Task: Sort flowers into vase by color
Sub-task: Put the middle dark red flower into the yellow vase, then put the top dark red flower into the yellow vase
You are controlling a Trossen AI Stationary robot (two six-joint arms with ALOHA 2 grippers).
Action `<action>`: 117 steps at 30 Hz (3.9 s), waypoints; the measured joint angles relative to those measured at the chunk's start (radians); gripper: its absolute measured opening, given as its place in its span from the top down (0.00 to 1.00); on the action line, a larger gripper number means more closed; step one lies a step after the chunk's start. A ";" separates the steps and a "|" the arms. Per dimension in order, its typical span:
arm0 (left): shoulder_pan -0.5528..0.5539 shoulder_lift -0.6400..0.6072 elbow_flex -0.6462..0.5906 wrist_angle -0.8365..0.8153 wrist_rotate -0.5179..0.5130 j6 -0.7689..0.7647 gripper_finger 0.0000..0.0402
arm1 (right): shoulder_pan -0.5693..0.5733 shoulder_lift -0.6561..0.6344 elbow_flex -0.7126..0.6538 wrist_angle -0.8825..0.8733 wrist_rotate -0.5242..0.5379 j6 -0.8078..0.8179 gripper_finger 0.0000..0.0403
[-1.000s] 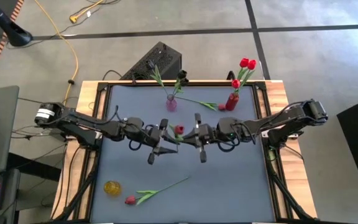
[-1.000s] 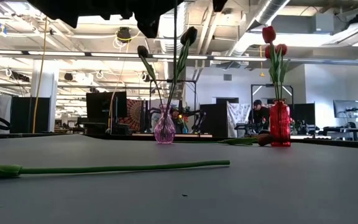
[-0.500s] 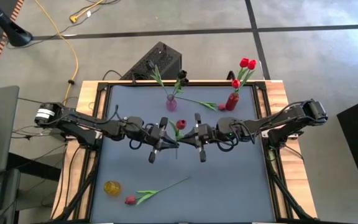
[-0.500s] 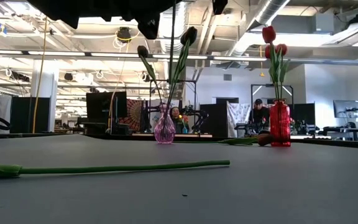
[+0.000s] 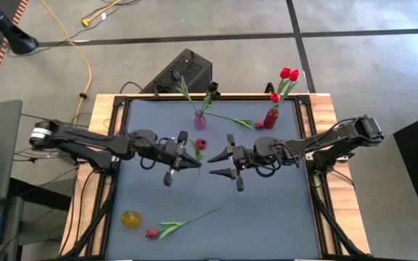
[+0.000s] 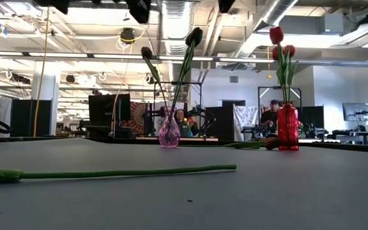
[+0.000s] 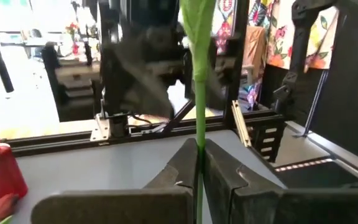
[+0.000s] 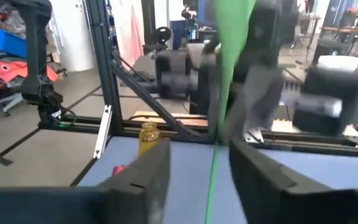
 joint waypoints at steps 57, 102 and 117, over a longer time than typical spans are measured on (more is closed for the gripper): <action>-0.553 -0.952 -0.481 -0.496 0.249 -0.082 1.00 | 0.163 0.014 0.000 -0.006 0.323 0.220 0.29; -0.553 -0.952 -0.184 -1.225 -0.089 -0.557 0.73 | 0.190 0.206 0.088 -0.235 0.249 0.243 0.29; -0.553 -0.951 -0.094 -1.304 -0.252 -0.474 0.73 | -0.155 0.293 0.155 -0.628 0.395 0.286 0.29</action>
